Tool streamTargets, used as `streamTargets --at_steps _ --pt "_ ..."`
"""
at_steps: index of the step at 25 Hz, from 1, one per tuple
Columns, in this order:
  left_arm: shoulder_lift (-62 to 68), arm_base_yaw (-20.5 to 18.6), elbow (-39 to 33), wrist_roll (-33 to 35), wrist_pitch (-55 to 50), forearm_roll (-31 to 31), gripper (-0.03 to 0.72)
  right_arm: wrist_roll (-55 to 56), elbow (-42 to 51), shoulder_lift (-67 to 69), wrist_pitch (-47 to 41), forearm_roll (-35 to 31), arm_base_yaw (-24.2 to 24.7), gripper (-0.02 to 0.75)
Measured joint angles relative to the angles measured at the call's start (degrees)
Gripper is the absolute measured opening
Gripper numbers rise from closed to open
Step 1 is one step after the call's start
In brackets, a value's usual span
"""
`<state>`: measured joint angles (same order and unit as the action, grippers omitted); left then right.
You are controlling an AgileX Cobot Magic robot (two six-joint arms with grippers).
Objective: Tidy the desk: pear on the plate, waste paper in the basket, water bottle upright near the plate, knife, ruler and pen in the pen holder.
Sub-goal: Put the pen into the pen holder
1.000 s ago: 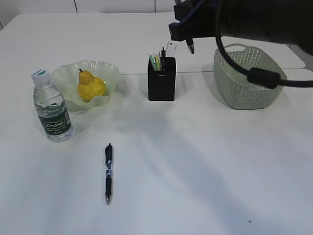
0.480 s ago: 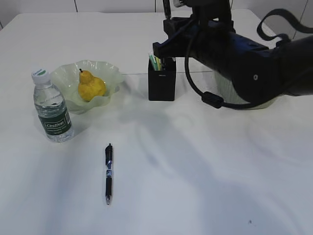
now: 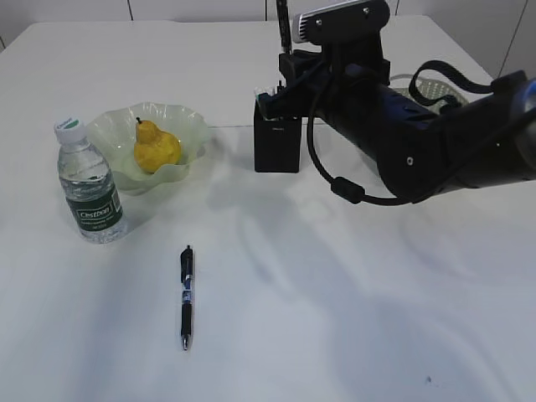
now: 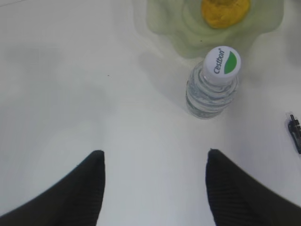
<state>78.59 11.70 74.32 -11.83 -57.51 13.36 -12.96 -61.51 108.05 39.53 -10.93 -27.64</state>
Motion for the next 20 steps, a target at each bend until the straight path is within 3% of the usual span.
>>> streamTargets --at_steps 6,20 --pt "0.00 0.00 0.00 0.00 0.02 -0.88 0.473 0.00 -0.87 0.91 0.57 -1.43 0.23 0.083" --pt "0.00 0.00 0.00 0.00 0.35 -1.33 0.473 0.00 -14.08 7.74 -6.93 -1.43 3.52 0.083"
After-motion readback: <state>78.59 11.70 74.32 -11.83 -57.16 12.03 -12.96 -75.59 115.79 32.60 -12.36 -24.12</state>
